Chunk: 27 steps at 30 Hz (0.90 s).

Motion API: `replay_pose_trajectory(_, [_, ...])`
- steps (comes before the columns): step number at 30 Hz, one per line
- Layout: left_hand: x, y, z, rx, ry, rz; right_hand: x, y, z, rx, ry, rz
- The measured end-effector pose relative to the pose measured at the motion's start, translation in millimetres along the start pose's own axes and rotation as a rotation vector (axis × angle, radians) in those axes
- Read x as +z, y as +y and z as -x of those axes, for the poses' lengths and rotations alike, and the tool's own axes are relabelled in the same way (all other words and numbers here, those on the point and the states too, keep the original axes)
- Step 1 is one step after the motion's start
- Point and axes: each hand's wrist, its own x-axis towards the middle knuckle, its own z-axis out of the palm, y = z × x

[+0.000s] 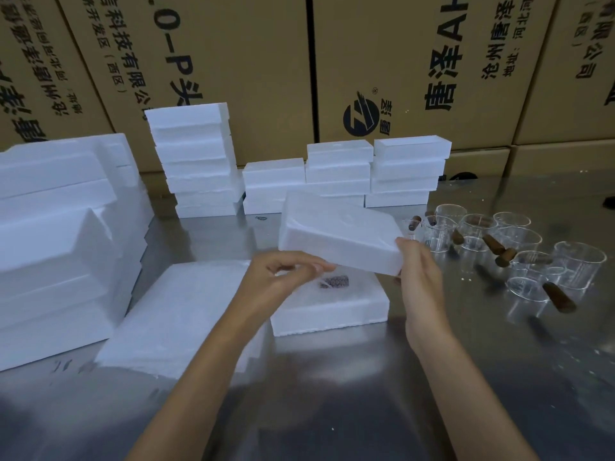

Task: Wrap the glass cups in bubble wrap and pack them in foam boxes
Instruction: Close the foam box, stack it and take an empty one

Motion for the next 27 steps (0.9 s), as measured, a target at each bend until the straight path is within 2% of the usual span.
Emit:
replay_pose_trajectory(1, [-6.6, -0.7, -1.9, -0.024, 0.049, 0.016, -0.5, 0.2, 0.1, 0.007, 0.01, 0.003])
replay_pose_trajectory(4, [-26.9, -5.6, -11.5, -0.187, 0.36, 0.098, -2.0, 2.0, -1.1, -0.012, 0.021, 0.027])
replay_pose_trajectory(6, [-37.4, -8.7, -17.1, -0.267, 0.471, 0.174, -0.7, 4.9, -0.7, -0.07, -0.006, 0.078])
replay_pose_trajectory(8, [-40.7, -10.3, -20.6, -0.314, 0.46, 0.192, 2.8, 7.4, 0.9, -0.128, -0.046, 0.181])
replay_pose_trajectory(12, [-37.9, -17.4, -18.9, -0.367, 0.427, 0.051, 5.7, 8.9, 4.4, -0.146, -0.085, 0.305])
replay_pose_trajectory(14, [-37.1, -21.5, -15.4, -0.368, 0.392, 0.021, 3.8, 9.8, 5.7, -0.161, -0.083, 0.332])
replay_pose_trajectory(18, [-33.7, -28.9, -12.4, -0.389, 0.337, -0.085, 0.2, 15.9, 2.5, -0.245, -0.046, 0.553])
replay_pose_trajectory(23, [-33.8, -29.7, -11.5, -0.473, 0.264, -0.11, -0.1, 17.9, 2.9, -0.02, -0.096, 0.603])
replay_pose_trajectory(27, [-33.9, -29.1, -11.1, -0.502, 0.271, -0.122, 2.0, 18.1, 3.9, 0.045, -0.163, 0.681])
